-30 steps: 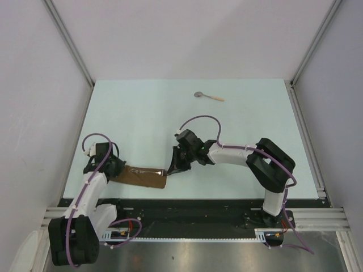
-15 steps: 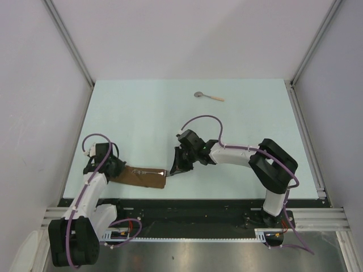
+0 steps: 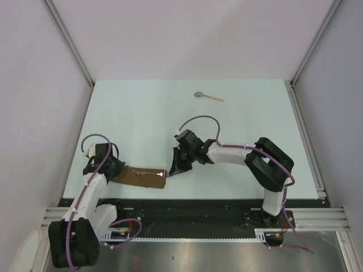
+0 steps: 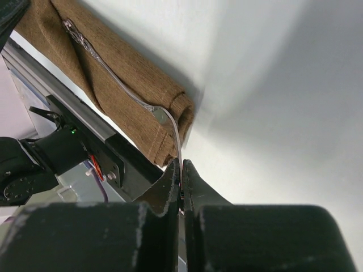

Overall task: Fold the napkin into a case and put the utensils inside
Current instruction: Insert the fork into the folded napkin.

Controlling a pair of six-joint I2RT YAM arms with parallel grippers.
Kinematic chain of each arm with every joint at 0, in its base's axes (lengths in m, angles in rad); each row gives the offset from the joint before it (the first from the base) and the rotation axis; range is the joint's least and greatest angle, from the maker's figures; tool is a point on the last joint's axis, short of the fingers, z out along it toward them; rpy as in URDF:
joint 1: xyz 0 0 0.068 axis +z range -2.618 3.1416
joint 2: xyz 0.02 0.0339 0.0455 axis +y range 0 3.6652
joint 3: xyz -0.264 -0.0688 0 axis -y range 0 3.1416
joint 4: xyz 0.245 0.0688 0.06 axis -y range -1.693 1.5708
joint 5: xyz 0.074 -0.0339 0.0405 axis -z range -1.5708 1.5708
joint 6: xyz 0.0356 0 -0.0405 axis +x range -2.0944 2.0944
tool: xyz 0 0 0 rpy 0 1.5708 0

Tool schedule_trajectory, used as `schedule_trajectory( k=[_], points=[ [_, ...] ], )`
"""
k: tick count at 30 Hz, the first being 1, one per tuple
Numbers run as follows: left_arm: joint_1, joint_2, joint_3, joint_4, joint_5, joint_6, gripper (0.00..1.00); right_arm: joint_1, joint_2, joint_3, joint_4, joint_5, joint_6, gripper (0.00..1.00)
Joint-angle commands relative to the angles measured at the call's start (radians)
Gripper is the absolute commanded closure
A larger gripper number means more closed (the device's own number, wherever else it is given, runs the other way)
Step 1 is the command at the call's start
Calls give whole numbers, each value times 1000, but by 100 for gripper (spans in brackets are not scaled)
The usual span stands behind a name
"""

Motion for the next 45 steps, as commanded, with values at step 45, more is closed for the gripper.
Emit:
schedule_trajectory(
  k=[45],
  points=[
    [9, -39, 72, -28, 33, 7, 100, 32, 175, 189, 177, -63, 98, 68]
  ],
)
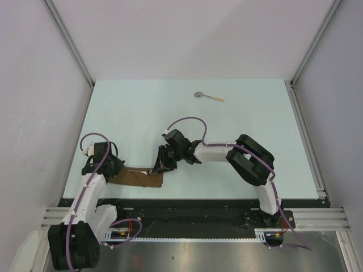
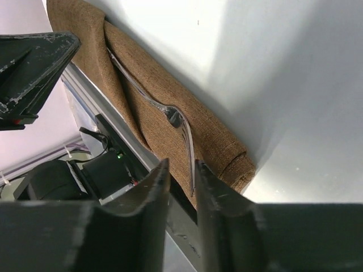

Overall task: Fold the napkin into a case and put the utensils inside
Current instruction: Insert the fork into the folded napkin, then pick up the spoon from the corner of the board.

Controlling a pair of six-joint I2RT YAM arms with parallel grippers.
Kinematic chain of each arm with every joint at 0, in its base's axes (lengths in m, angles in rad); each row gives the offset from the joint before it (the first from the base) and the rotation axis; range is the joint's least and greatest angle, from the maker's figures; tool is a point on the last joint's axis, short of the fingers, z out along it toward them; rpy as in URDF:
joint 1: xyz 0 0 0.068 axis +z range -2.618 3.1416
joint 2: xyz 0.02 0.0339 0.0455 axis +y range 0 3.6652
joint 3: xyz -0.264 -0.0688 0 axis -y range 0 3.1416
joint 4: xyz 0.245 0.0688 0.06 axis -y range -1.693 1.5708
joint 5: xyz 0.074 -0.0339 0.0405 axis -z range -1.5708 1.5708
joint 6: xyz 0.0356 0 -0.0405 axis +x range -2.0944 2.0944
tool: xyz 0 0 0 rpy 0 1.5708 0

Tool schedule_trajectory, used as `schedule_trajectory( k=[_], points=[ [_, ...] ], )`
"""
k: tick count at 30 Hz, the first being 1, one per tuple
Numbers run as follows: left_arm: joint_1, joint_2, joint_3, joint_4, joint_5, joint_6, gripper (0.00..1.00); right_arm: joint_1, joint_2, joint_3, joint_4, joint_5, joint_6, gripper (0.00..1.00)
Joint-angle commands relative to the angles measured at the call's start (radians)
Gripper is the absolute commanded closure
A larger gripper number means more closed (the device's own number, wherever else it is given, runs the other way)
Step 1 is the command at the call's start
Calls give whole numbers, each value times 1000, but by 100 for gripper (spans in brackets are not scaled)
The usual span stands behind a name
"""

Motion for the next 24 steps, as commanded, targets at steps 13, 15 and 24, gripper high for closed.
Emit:
schedule_trajectory(
  k=[13, 15, 24],
  points=[
    [-3, 7, -23, 411, 596, 158, 85, -402, -318, -84, -269, 210, -435, 28],
    [-43, 19, -18, 476, 642, 166, 77, -496, -286, -64, -246, 240, -478, 28],
    [-373, 116, 103, 568, 672, 232, 66, -711, -8, 173, -190, 263, -636, 26]
  ],
)
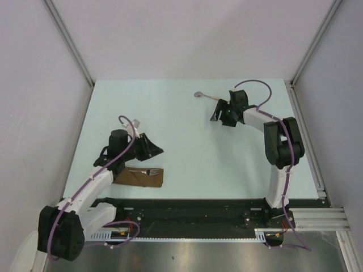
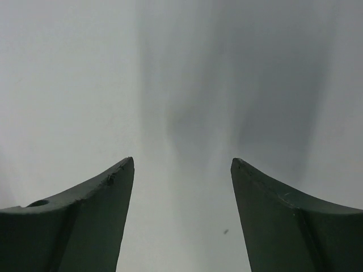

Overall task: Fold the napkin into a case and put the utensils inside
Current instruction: Pick up the spoon from the corner of the board.

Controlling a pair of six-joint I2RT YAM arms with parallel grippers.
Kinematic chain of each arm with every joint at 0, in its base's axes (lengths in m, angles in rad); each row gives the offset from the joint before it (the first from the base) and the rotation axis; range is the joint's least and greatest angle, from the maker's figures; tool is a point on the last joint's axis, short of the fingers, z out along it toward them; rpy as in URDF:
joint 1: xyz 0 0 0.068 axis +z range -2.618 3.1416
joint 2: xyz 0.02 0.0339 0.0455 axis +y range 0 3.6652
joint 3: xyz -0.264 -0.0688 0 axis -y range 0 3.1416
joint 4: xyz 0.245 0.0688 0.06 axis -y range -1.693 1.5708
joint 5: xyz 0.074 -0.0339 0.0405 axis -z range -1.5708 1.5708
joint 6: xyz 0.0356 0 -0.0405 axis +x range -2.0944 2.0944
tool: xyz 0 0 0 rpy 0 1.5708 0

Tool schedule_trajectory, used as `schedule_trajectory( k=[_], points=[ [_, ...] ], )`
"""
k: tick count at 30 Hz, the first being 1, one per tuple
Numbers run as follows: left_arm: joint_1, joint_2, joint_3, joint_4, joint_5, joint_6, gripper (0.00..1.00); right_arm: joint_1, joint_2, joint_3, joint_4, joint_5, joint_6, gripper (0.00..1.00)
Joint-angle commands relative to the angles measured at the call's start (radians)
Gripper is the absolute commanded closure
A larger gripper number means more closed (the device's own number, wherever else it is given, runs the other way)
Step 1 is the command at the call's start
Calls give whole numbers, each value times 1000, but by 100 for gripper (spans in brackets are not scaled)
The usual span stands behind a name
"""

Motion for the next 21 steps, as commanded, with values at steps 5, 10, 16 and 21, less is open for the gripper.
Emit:
schedule_trajectory(
  k=[5, 10, 16, 21],
  points=[
    [-204, 53, 57, 231, 69, 21, 64, -37, 213, 388, -127, 125, -445, 28],
    [-252, 133, 40, 299, 101, -14, 62, -70, 407, 638, -226, 168, -646, 26],
    [-257, 135, 46, 316, 114, 2, 60, -93, 609, 1000, -393, 113, -783, 21],
    [-257, 136, 53, 298, 120, 22, 60, -96, 693, 1112, -430, 0, -880, 16]
  ],
)
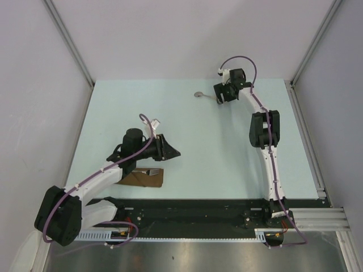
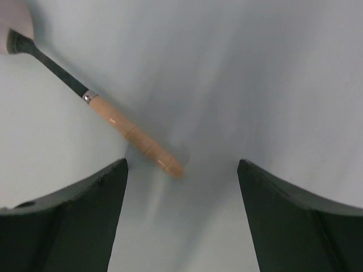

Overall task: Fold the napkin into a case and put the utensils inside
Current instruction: Pick up the spoon from the corner of the board, then pass from the right arm to the left

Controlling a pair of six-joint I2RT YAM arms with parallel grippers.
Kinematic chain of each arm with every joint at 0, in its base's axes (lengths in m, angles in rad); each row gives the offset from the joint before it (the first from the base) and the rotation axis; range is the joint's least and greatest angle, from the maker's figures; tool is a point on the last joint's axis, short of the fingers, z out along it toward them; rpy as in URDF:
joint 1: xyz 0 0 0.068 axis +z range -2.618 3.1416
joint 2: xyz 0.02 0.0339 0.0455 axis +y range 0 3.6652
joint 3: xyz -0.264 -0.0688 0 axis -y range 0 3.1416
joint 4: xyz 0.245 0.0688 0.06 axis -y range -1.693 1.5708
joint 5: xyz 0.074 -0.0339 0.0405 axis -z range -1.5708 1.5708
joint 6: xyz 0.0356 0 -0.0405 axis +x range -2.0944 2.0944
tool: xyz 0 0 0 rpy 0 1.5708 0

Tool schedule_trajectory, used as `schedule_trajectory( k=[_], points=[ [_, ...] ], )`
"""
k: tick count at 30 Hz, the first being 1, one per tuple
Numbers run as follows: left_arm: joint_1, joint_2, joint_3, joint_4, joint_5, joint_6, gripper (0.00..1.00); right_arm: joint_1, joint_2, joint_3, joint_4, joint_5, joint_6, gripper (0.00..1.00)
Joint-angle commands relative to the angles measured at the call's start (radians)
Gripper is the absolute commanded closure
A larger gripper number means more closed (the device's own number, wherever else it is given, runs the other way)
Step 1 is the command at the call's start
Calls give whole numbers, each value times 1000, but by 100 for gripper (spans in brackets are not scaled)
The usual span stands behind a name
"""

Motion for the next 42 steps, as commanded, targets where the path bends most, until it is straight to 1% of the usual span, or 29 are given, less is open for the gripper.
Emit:
schedule_trajectory(
  k=[1, 5, 7, 10, 11, 13, 14, 15, 16, 17, 18, 19, 21, 22, 23, 24, 25, 26, 27, 28, 29, 30, 33, 34, 35, 36, 37, 40, 42],
  points=[
    [-6, -12, 29, 27, 30, 27, 60, 1, 59, 114, -100, -115, -136, 16],
    [-5, 1, 34, 26, 35, 30, 59, 12, 67, 114, -143, -171, -162, 18],
    [-6, 2, 34, 32, 35, 23, 60, 24, 76, 113, -175, -158, -174, 23],
    [-6, 1, 35, 35, 39, 9, 60, 36, 97, 111, -210, -135, -186, 41],
    [-5, 1, 35, 34, 41, 7, 60, 36, 102, 111, -217, -139, -186, 53],
    [-6, -4, 35, 26, 41, 6, 59, 35, 111, 114, -223, -145, -173, 62],
    [-6, -5, 35, 23, 41, 4, 60, 39, 113, 114, -223, -144, -171, 76],
    [-6, -10, 35, 18, 39, 3, 60, 43, 111, 113, -226, -138, -169, 81],
    [-6, -12, 35, 17, 39, 3, 60, 50, 110, 113, -229, -129, -169, 83],
    [-6, -15, 35, 15, 39, -2, 60, 55, 104, 114, -236, -130, -171, 92],
    [-6, -13, 35, 11, 38, -5, 59, 56, 96, 108, -247, -136, -172, 97],
    [-6, -13, 35, 9, 38, -8, 59, 69, 69, 102, -249, -135, -160, 100],
    [-6, -5, 34, 6, 33, -32, 58, 76, 29, 47, -249, -150, -130, 100],
    [-5, 5, 35, 3, 27, -43, 55, 81, -32, 16, -238, -177, -111, 100],
    [-5, 11, 37, -5, 16, -62, 53, 82, -65, -28, -217, -179, -35, 100],
    [-5, 19, 41, -6, 3, -71, 50, 81, -108, -129, -160, -187, 10, 100],
    [-6, 42, 41, 0, 1, -83, 46, 82, -146, -198, -134, -235, 54, 100],
    [-6, 56, 43, 4, -5, -117, 44, 87, -240, -266, -94, -251, 171, 100],
    [-5, 74, 52, 6, -16, -137, 42, 90, -284, -409, -23, -257, 226, 100],
    [-5, 93, 57, 14, -25, -158, 40, 99, -327, -480, 15, -286, 278, 100],
    [-6, 137, 64, 23, -24, -205, 39, 116, -429, -549, 48, -290, 360, 100],
    [-6, 159, 67, 49, -18, -232, 38, 130, -480, -716, 140, -285, 405, 100],
    [-19, 231, 78, 119, 12, -321, 36, 188, -675, -916, 237, -235, 519, 100],
    [-25, 243, 83, 119, -7, -338, 36, 208, -717, -1029, 251, -193, 536, 100],
    [-42, 264, 92, 119, -22, -342, 36, 233, -758, -1083, 266, -169, 557, 100],
    [-52, 277, 107, 110, -39, -350, 36, 280, -845, -1135, 311, -129, 587, 100],
    [-65, 286, 116, 104, -56, -367, 35, 306, -881, -1230, 323, -110, 611, 100],
    [-111, 347, 147, 86, -116, -420, 35, 400, -1036, -1396, 404, -53, 717, 100],
    [-137, 402, 159, 119, -107, -451, 36, 452, -1134, -1472, 480, -15, 772, 100]
  ],
)
